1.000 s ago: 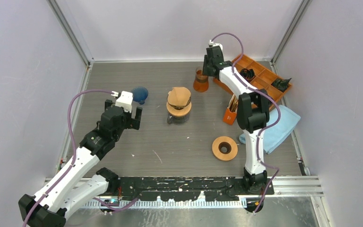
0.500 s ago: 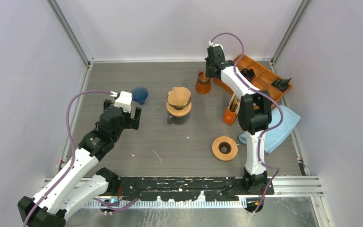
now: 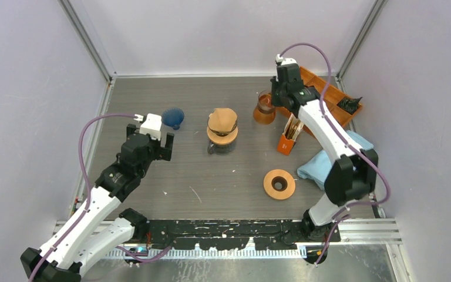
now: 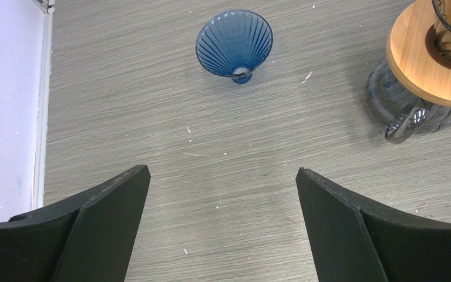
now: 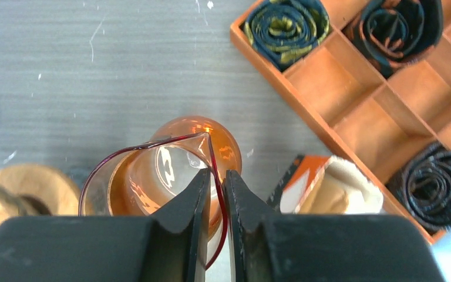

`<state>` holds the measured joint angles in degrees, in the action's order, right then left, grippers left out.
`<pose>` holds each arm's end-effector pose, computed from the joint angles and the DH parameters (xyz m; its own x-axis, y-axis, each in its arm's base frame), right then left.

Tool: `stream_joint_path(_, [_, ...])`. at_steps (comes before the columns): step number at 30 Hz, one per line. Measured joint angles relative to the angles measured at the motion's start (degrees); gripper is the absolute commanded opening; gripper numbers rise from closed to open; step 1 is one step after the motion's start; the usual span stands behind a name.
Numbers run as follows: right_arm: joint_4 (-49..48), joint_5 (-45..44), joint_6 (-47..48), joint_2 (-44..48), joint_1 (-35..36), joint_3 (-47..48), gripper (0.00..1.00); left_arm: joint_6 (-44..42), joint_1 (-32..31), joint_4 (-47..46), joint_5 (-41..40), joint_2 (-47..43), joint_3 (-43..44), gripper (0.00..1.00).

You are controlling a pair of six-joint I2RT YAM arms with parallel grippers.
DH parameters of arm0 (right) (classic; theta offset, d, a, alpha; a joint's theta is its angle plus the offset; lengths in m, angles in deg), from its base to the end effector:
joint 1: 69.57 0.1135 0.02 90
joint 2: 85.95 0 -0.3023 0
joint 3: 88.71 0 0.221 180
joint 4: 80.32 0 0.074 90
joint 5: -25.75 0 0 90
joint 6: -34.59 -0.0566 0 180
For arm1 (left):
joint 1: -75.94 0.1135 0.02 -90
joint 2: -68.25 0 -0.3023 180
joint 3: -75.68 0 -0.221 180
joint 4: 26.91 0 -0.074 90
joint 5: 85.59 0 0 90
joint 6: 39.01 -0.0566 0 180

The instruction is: Place the coffee filter in the dripper

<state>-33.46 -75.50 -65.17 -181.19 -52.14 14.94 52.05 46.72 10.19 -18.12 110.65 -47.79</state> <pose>0.3541 0.0996 0.3663 -0.6098 -0.0172 -0.7924 -0.0453 0.9989 0.0132 0.1217 -0.0432 0.3220 -0.3432 0.1724 -0.9233 0.1367 0.9817 0.1325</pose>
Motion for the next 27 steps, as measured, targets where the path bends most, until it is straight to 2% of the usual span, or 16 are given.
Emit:
stream_joint_path(7, [2.54, 1.75, -0.92, 13.49, 1.88, -11.21, 0.01, 0.04, 0.04, 0.00, -0.02, -0.52, -0.09, 0.99])
stream_joint_path(13, [5.29, 2.60, -2.36, 24.24, 7.02, -19.93, 0.01, 0.09, 0.09, -0.04, -0.07, -1.14, -0.39, 0.99])
stream_joint_path(18, [6.05, 2.91, -3.76, 28.59, 12.63, -24.04, 0.01, 0.13, 0.15, -0.07, -0.28, -0.87, -0.59, 0.99])
stream_joint_path(27, [5.99, 1.77, -7.72, 29.31, 24.24, -31.50, 0.01, 0.20, 0.46, -0.20, -1.62, -0.33, -1.68, 0.99])
